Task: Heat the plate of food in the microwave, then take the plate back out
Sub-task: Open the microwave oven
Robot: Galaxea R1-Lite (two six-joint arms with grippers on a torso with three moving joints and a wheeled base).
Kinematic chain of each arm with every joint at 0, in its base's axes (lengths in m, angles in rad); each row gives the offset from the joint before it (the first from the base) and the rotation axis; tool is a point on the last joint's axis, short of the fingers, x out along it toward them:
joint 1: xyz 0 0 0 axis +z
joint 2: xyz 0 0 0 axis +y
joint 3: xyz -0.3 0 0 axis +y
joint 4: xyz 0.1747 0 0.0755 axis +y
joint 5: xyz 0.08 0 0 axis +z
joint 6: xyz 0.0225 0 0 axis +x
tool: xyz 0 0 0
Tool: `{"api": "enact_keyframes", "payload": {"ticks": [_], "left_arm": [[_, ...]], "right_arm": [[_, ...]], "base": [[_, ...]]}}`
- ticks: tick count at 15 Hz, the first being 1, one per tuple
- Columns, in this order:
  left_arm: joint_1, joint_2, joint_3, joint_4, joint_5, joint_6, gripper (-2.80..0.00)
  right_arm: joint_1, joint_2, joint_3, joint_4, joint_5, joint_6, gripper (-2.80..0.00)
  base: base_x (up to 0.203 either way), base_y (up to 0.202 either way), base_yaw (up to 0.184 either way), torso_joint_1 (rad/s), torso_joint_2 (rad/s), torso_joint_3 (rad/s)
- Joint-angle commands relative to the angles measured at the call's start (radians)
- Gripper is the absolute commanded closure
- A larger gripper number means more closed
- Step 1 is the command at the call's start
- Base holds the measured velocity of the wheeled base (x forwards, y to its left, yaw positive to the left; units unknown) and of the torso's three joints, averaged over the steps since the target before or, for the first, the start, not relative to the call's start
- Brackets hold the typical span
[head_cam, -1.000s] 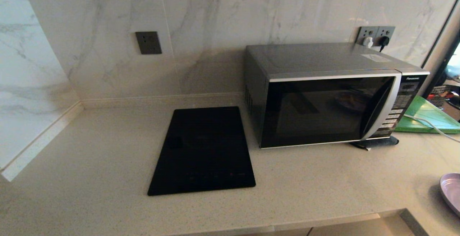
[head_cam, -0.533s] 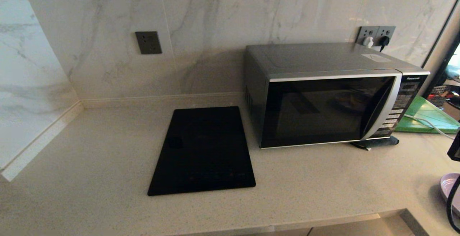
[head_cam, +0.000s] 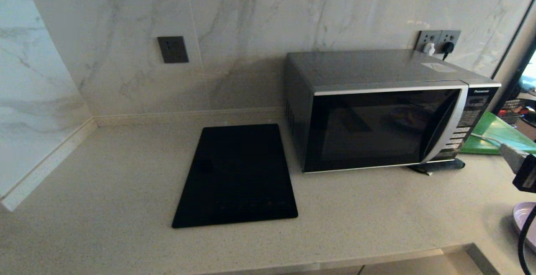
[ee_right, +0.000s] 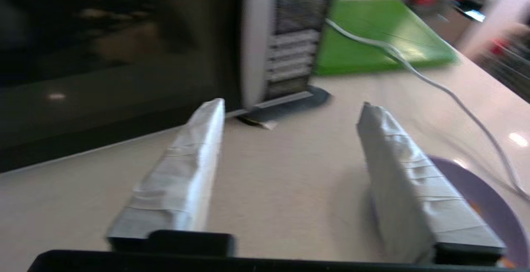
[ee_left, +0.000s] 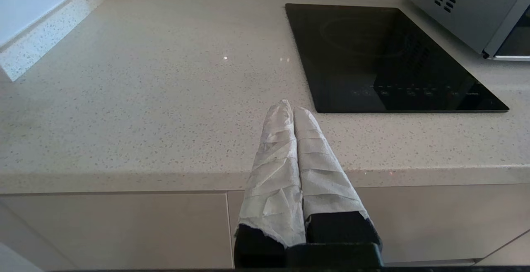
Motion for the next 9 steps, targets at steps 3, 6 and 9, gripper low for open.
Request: {"api": "enact_keyframes", "payload": {"ticks": [3, 6, 9], "left_arm": [[0.0, 0.002, 0.0, 0.0, 0.001, -0.001, 0.0], [0.0, 0.002, 0.0, 0.0, 0.001, -0.001, 0.0], [0.0, 0.002, 0.0, 0.0, 0.001, -0.001, 0.0]], "right_arm": [[0.0, -0.044, -0.006, -0.002, -0.056, 0.009, -2.8], [0.003, 0.002, 0.0, -0.003, -0.112, 0.027, -2.8], [0.021, 0.023, -0.052, -0.007, -0.212, 0.023, -2.8]], "base": [[0.0, 0.0, 0.0, 0.0, 0.0, 0.0], [0.0, 0.0, 0.0, 0.0, 0.0, 0.0], [0.0, 0.0, 0.0, 0.0, 0.0, 0.0]]}}
